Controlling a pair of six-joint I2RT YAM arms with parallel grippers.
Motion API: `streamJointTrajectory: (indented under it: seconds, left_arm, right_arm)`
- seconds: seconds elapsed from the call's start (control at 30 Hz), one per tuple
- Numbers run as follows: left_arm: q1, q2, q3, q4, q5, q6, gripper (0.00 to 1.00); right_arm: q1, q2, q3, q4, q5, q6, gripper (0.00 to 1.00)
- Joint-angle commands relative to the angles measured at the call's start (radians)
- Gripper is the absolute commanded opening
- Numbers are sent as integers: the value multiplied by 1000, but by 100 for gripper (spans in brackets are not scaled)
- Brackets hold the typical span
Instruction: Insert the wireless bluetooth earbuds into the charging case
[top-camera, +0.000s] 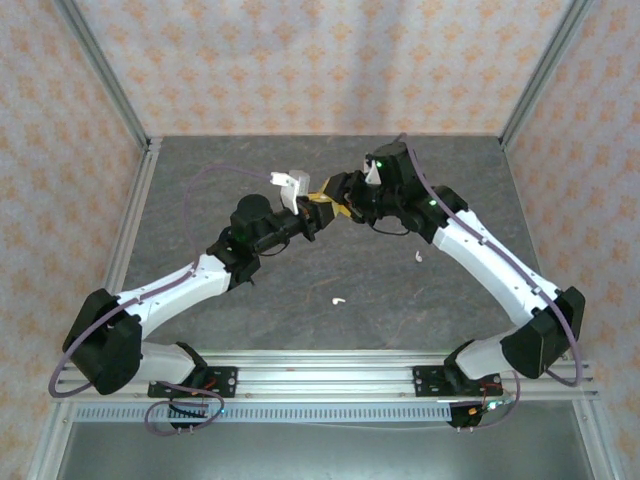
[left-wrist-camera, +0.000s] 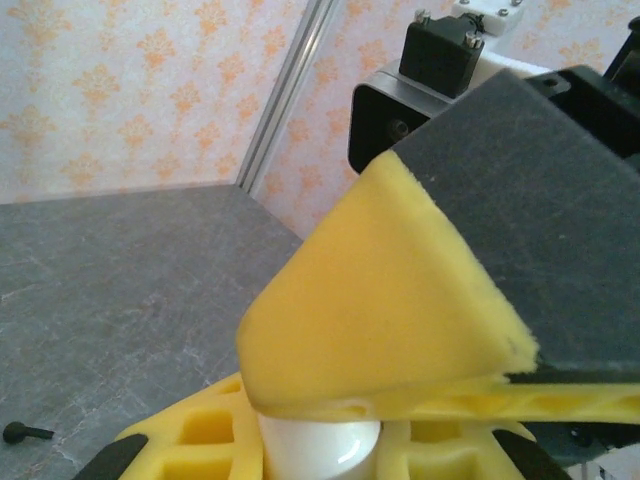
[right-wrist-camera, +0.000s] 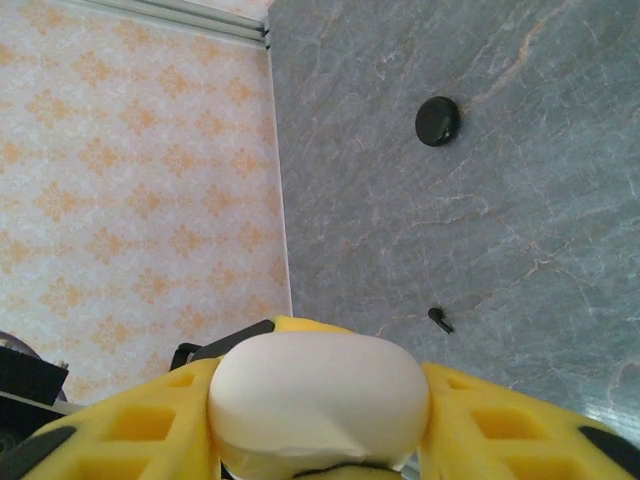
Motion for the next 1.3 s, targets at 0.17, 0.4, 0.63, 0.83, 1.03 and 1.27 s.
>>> streamJointTrajectory:
  seconds: [0.17,0.4,0.63,0.83,1.03,1.27]
  left_arm:
    - [9,-86,13,-38,-25,-48,6]
    - [28,-148,-3,-23,27,-150,3]
    - [27,-191,21,-117,14,-78,3]
    - [27,-183,46,-147,18,-46,3]
    - [28,-184,59,-152,13,-33,3]
    - [28,-183,58,-158,15,-27,3]
  right_arm:
    - [-14,-123,-51,170,-14,-14,64]
    - [-22,-181,-167,381,-25,78,69]
    - [-6,-154,-160,387,-64,147,69]
    - [23,-128,-134,383,-80,154,68]
    - [49,-90,-124,388,-84,158,67]
    - [58,-62,-113,409,-85,166,62]
